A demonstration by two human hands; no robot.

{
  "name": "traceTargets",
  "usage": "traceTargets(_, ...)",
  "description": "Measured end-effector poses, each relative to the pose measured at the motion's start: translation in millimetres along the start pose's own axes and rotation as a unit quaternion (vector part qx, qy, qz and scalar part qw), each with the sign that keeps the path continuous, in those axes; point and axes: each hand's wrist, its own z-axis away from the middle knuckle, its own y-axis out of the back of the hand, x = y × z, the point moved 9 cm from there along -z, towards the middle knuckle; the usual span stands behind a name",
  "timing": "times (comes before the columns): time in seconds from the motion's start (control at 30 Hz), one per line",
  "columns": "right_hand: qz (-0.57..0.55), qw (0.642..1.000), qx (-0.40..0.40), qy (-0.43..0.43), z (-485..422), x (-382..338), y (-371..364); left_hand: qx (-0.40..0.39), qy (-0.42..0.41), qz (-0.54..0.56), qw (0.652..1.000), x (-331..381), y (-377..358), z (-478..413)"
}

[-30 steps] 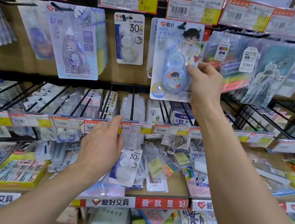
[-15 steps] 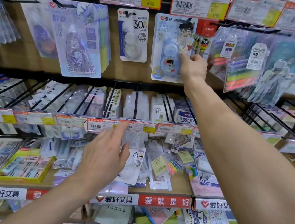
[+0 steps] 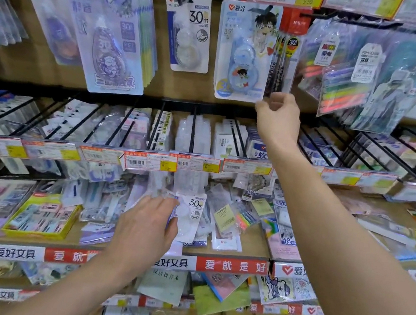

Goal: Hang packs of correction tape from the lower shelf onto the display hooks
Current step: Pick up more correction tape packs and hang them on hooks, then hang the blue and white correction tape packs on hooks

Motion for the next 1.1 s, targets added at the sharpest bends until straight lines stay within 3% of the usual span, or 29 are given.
traceTargets(0.2,0.053,0.993,-0.054,0.094,80,-1,8,-0.085,0.026,-0.019,0.996,-21,-32,23)
traceTargets(0.4,0.056,0.985,-0.034,0.157,127,-4,25,-0.176,0.058,-0.024,0.982,-41,-62,44)
traceTargets(0.57,0.124,0.979,-0.131,0.093,146,51,-12,-0.227,0.08,-0.032,0.97,-53,-86,60)
traceTargets(0.8,0.172,0.939,-0.286,-0.086,178,171,-91,-0.298,0.123,-0.073,0.944,-86,-112,62)
traceTargets(0.93,0.178,0.917,-0.312,-0.174,182,211,-122,-0.305,0.168,-0.064,0.935,-111,-124,51)
traceTargets(1.1,0.154,0.914,-0.274,-0.256,176,245,-143,-0.297,0.259,-0.025,0.919,-133,-141,37)
